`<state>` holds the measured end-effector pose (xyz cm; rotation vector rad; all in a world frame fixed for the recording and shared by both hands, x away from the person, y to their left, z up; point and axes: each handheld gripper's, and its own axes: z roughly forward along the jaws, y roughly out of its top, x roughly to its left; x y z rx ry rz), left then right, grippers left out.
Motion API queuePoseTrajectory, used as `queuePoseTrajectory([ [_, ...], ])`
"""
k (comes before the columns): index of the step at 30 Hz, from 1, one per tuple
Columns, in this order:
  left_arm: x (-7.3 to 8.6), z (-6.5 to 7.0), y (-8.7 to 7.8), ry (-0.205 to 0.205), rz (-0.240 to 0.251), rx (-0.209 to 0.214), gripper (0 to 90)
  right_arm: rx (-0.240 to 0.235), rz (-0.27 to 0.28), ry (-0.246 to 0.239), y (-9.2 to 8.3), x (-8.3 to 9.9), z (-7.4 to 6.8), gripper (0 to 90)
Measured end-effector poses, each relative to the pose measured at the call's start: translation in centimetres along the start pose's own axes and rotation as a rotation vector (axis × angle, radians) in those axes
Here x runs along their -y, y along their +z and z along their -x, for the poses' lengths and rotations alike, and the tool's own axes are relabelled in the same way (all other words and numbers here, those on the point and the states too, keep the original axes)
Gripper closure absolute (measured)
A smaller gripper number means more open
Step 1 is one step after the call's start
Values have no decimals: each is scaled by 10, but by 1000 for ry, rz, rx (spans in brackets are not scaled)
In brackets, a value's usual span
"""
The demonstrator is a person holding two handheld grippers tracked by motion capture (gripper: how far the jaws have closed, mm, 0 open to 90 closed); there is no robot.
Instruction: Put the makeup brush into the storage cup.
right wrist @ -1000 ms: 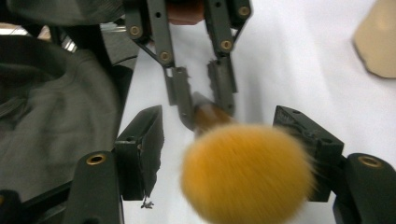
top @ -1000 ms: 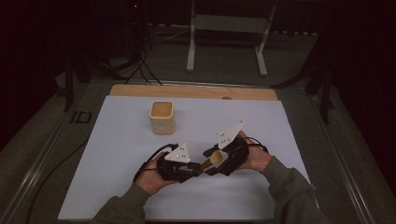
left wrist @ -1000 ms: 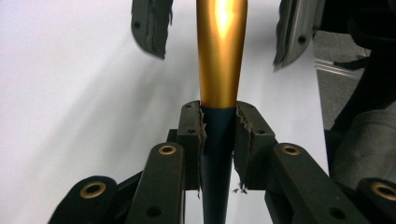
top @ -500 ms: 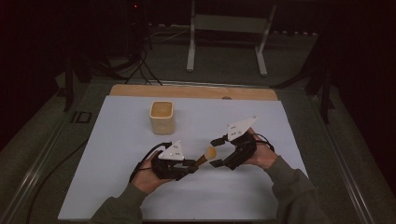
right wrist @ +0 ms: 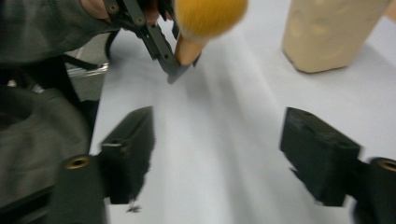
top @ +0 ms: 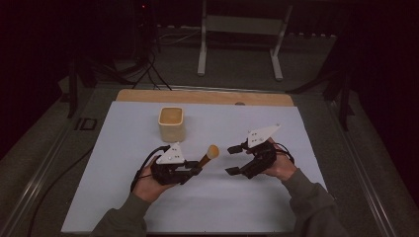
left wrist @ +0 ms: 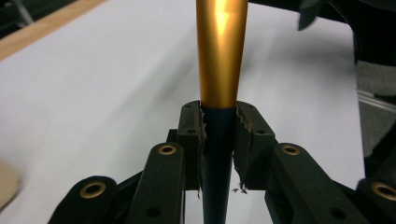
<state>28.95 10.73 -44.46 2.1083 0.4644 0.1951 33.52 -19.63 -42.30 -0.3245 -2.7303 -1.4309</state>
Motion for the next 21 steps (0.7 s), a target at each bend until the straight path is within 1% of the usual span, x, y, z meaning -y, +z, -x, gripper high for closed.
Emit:
queuePoseTrajectory([
  [3,1,-4,-6,-20,14,-35,752,34,15,0,-2,2,-1,191],
  [4,1,-4,-6,-20,14,-35,751,34,15,0,-2,2,-1,191],
  [5,1,-6,-8,-30,23,-54,751,36,24,4,-4,4,-2,190],
  [6,2,-7,-10,-35,28,-62,751,51,36,8,-5,6,-3,171],
  [9,2,-10,-15,-53,42,-101,751,58,46,14,-6,8,-3,164],
  [10,3,-12,-19,-61,51,-123,751,66,50,15,-6,9,-4,156],
  [11,3,-12,-19,-61,51,-123,751,66,50,15,-6,9,-4,156],
  [12,3,-13,-21,-64,55,-135,751,68,54,16,-7,10,-4,151],
  [13,4,-15,-25,-76,66,-156,751,74,61,16,-8,10,-5,150],
  [16,4,-16,-26,-80,70,-168,751,79,61,15,-9,10,-6,148],
  [17,4,-17,-29,-86,73,-189,751,79,65,13,-10,10,-7,148],
  [19,4,-20,-34,-97,80,-218,751,92,72,14,-11,12,-8,144],
  [20,4,-20,-34,-97,80,-218,751,92,72,14,-11,12,-8,144],
  [21,4,-20,-36,-101,82,-227,751,94,73,14,-11,13,-8,144],
])
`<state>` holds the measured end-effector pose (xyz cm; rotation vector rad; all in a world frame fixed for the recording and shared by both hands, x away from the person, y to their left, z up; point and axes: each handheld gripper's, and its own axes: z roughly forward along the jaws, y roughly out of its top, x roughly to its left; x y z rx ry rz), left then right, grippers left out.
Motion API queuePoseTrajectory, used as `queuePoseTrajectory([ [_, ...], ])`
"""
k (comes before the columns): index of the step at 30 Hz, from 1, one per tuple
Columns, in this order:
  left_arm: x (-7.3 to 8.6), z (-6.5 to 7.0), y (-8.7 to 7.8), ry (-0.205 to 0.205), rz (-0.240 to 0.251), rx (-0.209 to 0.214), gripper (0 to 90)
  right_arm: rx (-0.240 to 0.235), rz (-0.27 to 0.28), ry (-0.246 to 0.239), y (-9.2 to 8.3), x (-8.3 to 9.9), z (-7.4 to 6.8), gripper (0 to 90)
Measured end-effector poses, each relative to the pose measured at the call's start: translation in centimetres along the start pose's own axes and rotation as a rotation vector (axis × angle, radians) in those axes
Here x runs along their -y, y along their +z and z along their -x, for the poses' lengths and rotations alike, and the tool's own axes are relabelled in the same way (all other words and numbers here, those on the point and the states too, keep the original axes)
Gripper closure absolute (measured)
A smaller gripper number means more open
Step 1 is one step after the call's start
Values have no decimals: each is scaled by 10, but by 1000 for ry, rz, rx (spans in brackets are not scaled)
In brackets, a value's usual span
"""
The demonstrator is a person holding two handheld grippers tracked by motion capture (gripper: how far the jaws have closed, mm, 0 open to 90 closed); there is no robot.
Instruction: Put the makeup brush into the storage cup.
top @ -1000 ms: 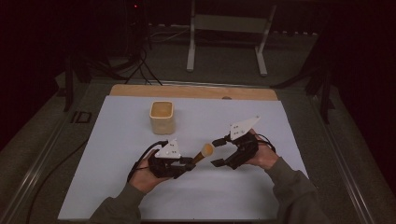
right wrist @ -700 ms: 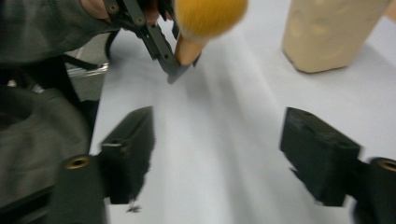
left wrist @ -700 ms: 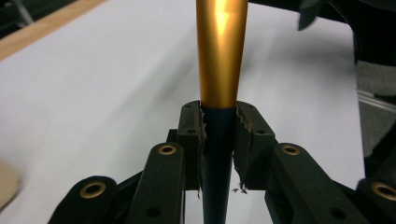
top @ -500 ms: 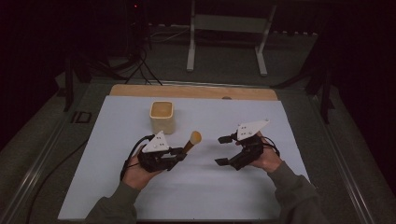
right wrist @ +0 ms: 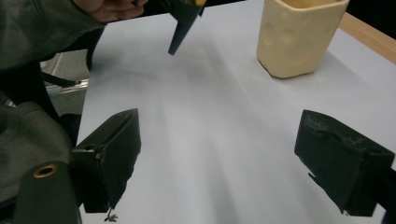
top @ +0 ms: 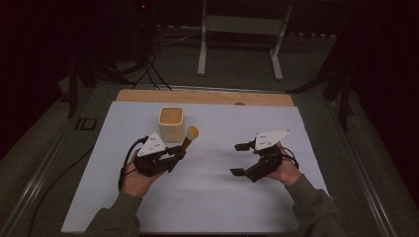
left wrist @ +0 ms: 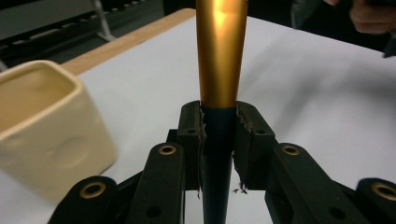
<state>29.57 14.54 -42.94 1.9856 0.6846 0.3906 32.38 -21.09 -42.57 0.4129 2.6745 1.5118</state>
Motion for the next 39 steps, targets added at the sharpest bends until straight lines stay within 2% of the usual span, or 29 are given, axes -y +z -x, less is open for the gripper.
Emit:
queuePoseTrajectory([
  [13,-5,-10,-11,-31,44,-89,751,54,8,12,-6,11,-6,141],
  [21,-7,-16,-15,-56,64,-129,751,88,31,29,-10,17,-8,140],
  [25,-7,-17,-16,-56,69,-141,751,94,35,38,-10,19,-8,140],
  [27,-7,-19,-17,-63,79,-153,751,113,40,56,-11,25,-8,140],
  [34,-8,-23,-19,-75,94,-182,751,138,47,75,-12,32,-8,140],
  [39,-8,-27,-21,-73,100,-223,751,159,87,119,-18,44,-8,136],
])
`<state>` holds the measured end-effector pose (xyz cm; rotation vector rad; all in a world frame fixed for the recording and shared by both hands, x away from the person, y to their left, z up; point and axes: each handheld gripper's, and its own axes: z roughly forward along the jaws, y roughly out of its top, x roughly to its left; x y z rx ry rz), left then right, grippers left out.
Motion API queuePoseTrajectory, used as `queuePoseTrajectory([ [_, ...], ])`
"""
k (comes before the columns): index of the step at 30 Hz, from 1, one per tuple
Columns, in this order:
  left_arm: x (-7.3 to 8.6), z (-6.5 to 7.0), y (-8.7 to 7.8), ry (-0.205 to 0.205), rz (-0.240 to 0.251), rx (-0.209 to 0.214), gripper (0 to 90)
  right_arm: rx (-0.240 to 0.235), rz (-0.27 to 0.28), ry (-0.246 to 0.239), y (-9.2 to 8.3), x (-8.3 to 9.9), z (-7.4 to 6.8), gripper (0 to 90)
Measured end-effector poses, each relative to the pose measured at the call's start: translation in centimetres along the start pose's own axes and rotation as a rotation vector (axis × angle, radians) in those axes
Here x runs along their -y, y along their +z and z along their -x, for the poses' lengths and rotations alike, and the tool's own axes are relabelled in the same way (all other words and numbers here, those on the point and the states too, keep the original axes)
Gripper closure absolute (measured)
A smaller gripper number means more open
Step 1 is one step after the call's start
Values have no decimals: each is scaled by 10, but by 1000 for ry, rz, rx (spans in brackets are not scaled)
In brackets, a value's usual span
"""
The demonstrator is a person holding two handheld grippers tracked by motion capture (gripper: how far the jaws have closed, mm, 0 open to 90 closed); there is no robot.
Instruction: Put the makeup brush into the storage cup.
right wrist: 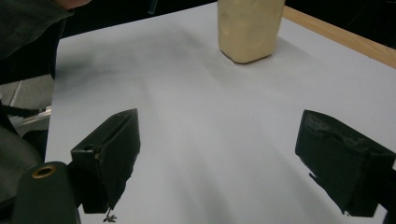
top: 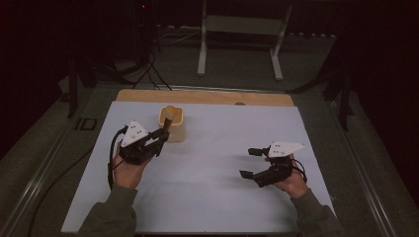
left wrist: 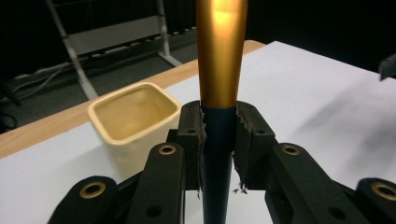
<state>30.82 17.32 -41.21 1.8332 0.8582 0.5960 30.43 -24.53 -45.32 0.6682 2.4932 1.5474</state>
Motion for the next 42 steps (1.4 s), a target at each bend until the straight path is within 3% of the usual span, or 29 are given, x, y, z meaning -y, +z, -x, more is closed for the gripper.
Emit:
queuePoseTrajectory([
  [7,-2,-7,-2,-25,25,-46,751,20,13,40,-5,14,2,132],
  [14,-2,-13,-3,-40,43,-72,751,39,26,50,-12,21,0,132],
  [30,-7,-26,1,-78,87,-147,751,52,38,59,-14,22,0,130],
  [42,-14,-30,7,-83,107,-172,751,50,37,62,-14,23,1,130],
])
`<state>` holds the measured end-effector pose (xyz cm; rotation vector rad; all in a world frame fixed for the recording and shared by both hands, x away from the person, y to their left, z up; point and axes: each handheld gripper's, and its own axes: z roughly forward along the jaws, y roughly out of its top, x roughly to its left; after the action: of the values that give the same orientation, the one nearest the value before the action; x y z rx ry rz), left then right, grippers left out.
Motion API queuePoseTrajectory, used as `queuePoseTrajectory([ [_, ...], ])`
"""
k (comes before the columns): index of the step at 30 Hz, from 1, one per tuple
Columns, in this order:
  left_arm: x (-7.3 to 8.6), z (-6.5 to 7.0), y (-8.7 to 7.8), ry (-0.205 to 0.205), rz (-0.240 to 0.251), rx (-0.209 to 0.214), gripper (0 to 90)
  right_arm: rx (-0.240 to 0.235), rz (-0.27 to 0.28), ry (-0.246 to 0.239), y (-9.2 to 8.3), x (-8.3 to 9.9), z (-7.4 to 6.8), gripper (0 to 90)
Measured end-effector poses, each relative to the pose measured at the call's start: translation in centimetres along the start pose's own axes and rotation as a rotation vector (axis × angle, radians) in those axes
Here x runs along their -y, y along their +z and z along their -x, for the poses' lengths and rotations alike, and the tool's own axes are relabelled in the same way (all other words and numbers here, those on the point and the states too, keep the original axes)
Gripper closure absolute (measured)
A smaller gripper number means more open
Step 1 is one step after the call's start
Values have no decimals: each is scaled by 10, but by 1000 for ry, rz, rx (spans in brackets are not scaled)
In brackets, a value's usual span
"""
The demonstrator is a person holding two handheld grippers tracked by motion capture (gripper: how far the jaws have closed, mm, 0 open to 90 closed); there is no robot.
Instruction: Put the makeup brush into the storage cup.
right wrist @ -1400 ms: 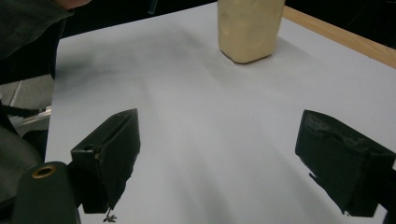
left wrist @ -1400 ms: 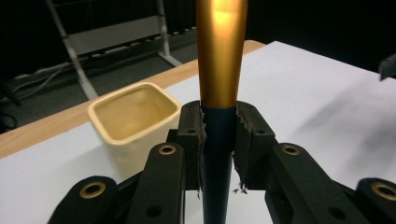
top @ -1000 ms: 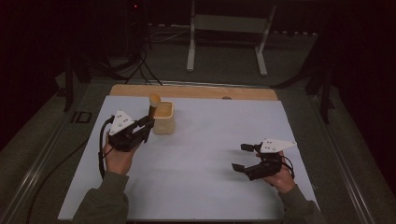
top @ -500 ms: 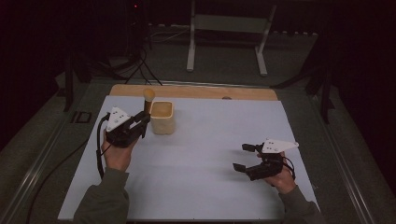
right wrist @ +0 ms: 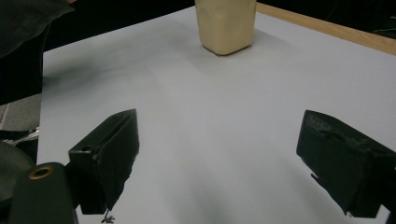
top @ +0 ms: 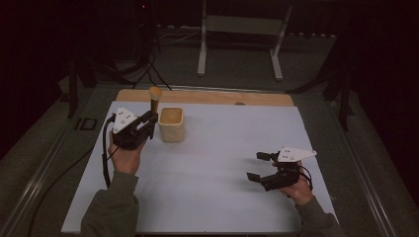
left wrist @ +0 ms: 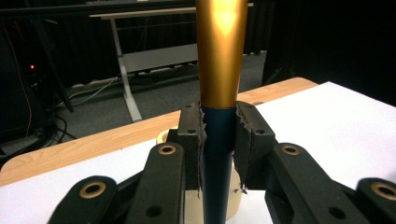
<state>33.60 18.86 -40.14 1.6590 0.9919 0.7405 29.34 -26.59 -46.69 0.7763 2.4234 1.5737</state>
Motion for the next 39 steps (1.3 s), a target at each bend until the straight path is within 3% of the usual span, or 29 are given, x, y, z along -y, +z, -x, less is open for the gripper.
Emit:
queuePoseTrajectory([
  [15,-8,-4,13,-21,22,-21,751,0,1,2,-2,0,0,130],
  [28,-19,-9,27,-24,39,-4,751,-3,4,5,-3,1,0,131],
  [39,-23,-15,36,-21,29,-19,750,-1,3,3,-3,1,0,131],
])
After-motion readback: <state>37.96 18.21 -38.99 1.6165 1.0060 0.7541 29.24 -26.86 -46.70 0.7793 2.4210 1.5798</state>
